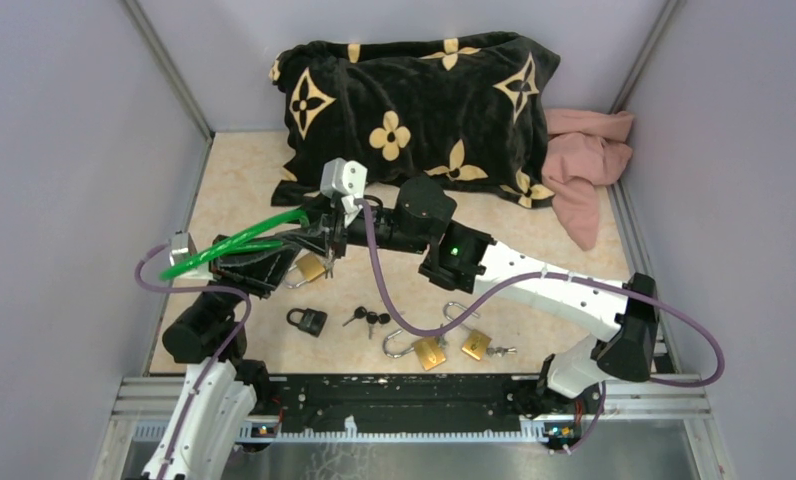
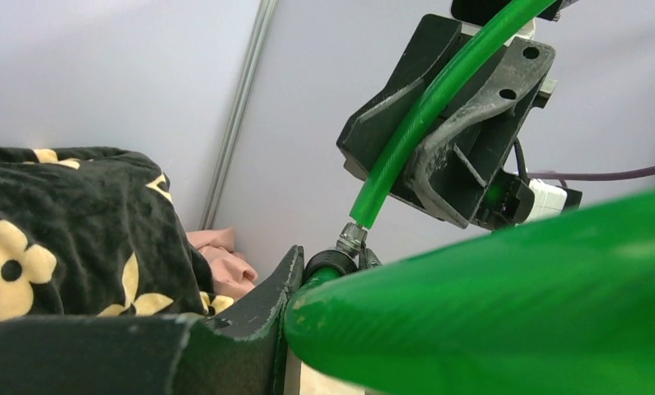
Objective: Lock with the key
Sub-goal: Lock the lock.
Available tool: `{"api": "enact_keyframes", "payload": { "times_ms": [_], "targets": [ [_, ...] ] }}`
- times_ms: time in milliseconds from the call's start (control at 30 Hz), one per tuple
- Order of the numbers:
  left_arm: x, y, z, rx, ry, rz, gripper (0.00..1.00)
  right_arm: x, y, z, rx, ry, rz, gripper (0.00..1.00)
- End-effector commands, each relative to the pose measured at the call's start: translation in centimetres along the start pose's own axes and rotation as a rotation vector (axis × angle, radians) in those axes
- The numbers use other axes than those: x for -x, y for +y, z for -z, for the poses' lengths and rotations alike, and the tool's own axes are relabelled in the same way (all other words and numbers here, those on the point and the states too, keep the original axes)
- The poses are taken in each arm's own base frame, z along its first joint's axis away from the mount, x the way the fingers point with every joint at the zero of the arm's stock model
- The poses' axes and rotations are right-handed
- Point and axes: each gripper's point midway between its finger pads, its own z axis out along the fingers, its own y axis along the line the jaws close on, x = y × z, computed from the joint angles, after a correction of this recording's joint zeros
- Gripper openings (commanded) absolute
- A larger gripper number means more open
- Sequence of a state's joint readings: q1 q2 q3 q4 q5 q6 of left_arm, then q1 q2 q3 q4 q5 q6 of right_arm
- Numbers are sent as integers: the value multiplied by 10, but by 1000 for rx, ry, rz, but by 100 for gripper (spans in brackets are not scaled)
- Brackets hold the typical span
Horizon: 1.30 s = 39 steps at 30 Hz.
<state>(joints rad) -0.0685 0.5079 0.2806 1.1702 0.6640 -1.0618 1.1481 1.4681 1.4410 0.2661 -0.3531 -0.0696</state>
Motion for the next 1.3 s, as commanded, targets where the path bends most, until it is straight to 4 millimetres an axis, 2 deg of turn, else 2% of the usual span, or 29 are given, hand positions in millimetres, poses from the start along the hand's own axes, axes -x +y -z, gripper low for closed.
{"api": "enact_keyframes", "payload": {
  "times_ms": [0, 200, 400, 467, 533, 633, 733, 900, 1033, 1133, 1267],
  "targets": [
    [20, -16, -3, -48, -84, -77, 0, 23, 13, -2, 52, -60, -2, 30],
    [18, -12, -3, -29, -76, -45, 0, 23, 14, -1, 57, -44, -5, 50],
    [13, 6, -2, 53, -70, 46, 0, 13, 14, -2, 64, 36, -19, 65],
    [14, 6, -3, 52, -73, 46, 0, 6, 16, -1, 77, 77, -19, 88],
    [16, 3, -3, 40, -76, 36, 0, 2, 17, 3, 86, 112, -19, 98],
    [16, -2, -3, 21, -74, 15, 0, 5, 17, 10, 94, 114, -20, 98],
    [16, -1, -3, 22, -73, 14, 0, 8, 8, 22, 103, 112, -69, 98],
    [16, -2, -3, 19, -73, 10, 0, -11, -8, 53, 64, 206, -143, 98],
    [16, -1, -3, 23, -71, 12, 0, -8, -10, 77, 33, 196, -209, 95],
    [16, -1, -3, 25, -72, 8, 0, -10, -19, 85, -11, 169, -283, 88],
    [16, 0, -3, 26, -72, 10, 0, -23, -21, 85, 8, 152, -389, 66]
  ]
}}
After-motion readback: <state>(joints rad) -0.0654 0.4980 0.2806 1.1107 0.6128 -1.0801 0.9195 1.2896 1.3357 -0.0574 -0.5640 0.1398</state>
